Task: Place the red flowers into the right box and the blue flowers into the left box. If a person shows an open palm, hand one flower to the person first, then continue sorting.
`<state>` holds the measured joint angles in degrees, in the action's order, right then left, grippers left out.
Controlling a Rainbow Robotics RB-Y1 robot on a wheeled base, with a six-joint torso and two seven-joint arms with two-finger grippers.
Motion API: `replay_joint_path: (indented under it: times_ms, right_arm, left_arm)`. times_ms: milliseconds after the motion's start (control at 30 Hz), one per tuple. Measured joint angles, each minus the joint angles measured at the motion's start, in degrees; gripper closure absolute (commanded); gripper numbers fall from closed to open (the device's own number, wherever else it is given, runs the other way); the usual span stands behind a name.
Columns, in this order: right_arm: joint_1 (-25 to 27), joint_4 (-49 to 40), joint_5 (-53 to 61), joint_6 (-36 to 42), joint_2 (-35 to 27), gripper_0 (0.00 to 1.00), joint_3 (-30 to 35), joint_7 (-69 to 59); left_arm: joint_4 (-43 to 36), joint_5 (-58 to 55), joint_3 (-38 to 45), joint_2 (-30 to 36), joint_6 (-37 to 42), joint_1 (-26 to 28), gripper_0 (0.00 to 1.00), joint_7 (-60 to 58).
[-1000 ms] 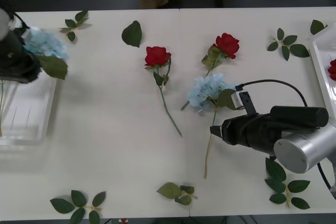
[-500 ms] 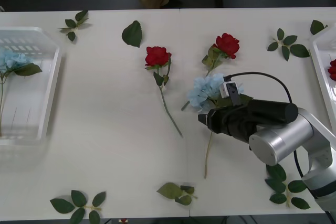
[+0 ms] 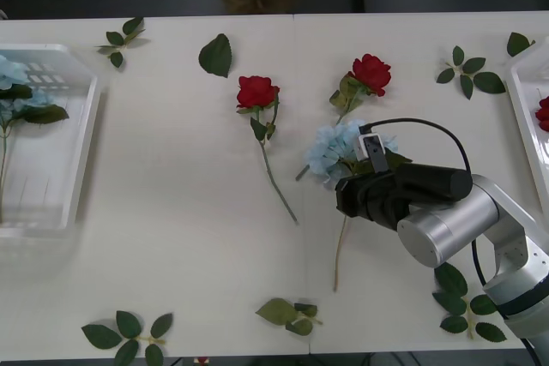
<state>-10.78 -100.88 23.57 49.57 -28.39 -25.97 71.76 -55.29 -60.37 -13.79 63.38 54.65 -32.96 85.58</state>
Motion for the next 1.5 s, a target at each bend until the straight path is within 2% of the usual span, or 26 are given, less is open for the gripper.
replay_joint_path:
  times_ms: [367, 467, 600, 767, 900, 967, 1067, 1200, 1367, 1500]
  right_arm:
    - [0.0, 0.3, -1.7, 0.0, 0.0, 1.0, -0.6, 0.0]
    - [0.0, -0.9, -1.0, 1.1, 0.0, 1.0, -0.3, 0.0]
    - [0.0, -8.0, 4.5, 9.7, -0.1, 1.0, 3.5, 0.0]
    - [-0.4, -19.5, 13.8, 18.9, -0.1, 1.0, 14.1, 0.0]
    - [-2.7, -23.0, 20.8, 20.4, -0.1, 1.0, 21.2, 0.0]
    - [-4.8, -22.9, 25.1, 20.4, 0.1, 1.0, 23.7, 0.0]
    - [-9.0, -22.1, 29.6, 20.2, 1.2, 1.0, 25.9, 0.0]
    - [-15.0, -16.9, 35.4, 15.5, 4.1, 1.0, 26.3, 0.0]
    - [-18.8, -10.1, 38.1, 1.9, 7.2, 1.0, 23.7, 0.0]
    - [-19.0, -7.2, 39.0, -7.8, 7.5, 1.0, 19.3, 0.0]
  left_arm:
    - [0.0, 0.0, 0.0, -0.2, 0.0, 0.0, 0.0, 0.0]
    - [-0.8, -0.2, 0.0, -0.4, 2.5, 0.0, 0.0, 0.0]
    - [-5.3, -1.1, 1.2, -0.4, 15.1, 0.0, 0.0, -0.3]
    - [-15.8, -1.8, 6.2, -0.7, 32.8, 0.0, 0.0, -8.1]
    - [-27.5, -2.0, 7.2, -1.1, 39.8, 0.0, 0.0, -20.2]
    - [-33.6, -2.2, 7.2, -2.1, 41.4, 0.0, 0.0, -21.1]
    - [-41.3, -2.4, 7.2, -5.0, 41.5, 0.0, 0.0, -17.6]
    - [-46.7, -3.6, 7.2, -11.0, 37.2, 0.0, 0.0, -5.7]
    - [-47.4, -11.8, 7.3, -17.9, 29.1, 0.0, 0.0, 10.8]
    - [-44.6, -28.4, 7.3, -21.2, 23.3, 0.0, 0.0, 19.0]
